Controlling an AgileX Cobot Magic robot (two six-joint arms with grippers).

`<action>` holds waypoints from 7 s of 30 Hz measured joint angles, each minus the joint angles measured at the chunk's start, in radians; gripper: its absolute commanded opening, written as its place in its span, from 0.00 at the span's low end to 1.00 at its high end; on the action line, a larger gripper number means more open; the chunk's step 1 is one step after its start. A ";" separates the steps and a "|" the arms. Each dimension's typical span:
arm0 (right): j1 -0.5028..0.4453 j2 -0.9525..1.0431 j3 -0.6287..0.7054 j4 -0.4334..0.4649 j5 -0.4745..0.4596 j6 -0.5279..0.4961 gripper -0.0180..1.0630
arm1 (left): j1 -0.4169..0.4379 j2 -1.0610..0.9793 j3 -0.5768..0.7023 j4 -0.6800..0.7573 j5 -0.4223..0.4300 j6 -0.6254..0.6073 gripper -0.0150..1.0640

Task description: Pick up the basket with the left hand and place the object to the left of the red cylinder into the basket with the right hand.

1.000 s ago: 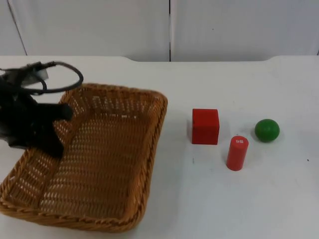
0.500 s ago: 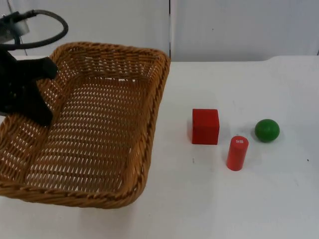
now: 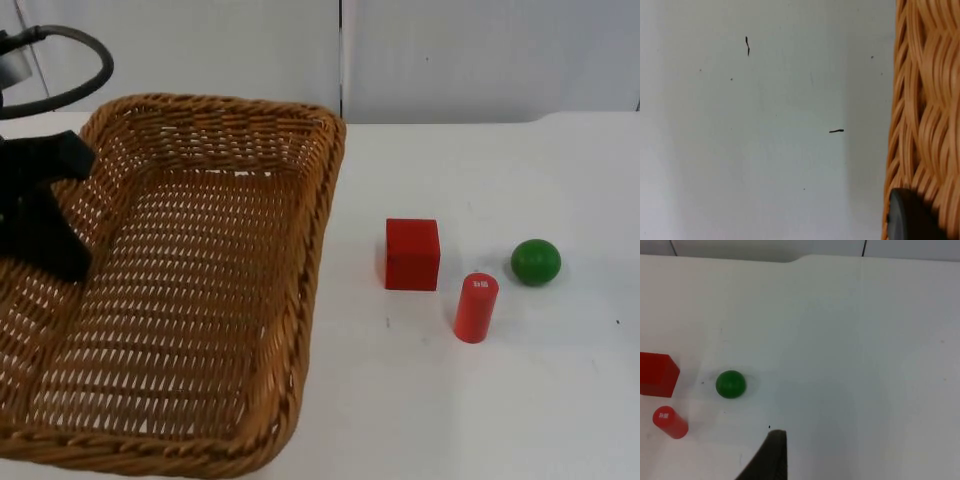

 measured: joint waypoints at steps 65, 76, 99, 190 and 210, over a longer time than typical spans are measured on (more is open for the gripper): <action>0.000 0.363 -0.251 0.158 0.092 -0.110 0.99 | 0.078 -0.016 0.002 -0.031 0.052 0.060 0.01; 0.112 0.705 -0.492 0.158 0.117 -0.192 0.99 | 0.078 -0.016 0.002 -0.032 0.052 0.060 0.01; 0.371 1.216 -0.825 0.164 0.117 -0.530 0.99 | 0.078 -0.016 0.002 -0.034 0.052 0.060 0.01; 0.495 1.133 -0.860 0.210 -0.014 -0.802 0.02 | 0.078 -0.016 0.002 -0.047 0.075 0.053 0.01; 0.496 1.030 -0.860 0.245 0.076 -0.729 0.02 | 0.078 -0.016 0.002 -0.047 0.064 0.053 0.01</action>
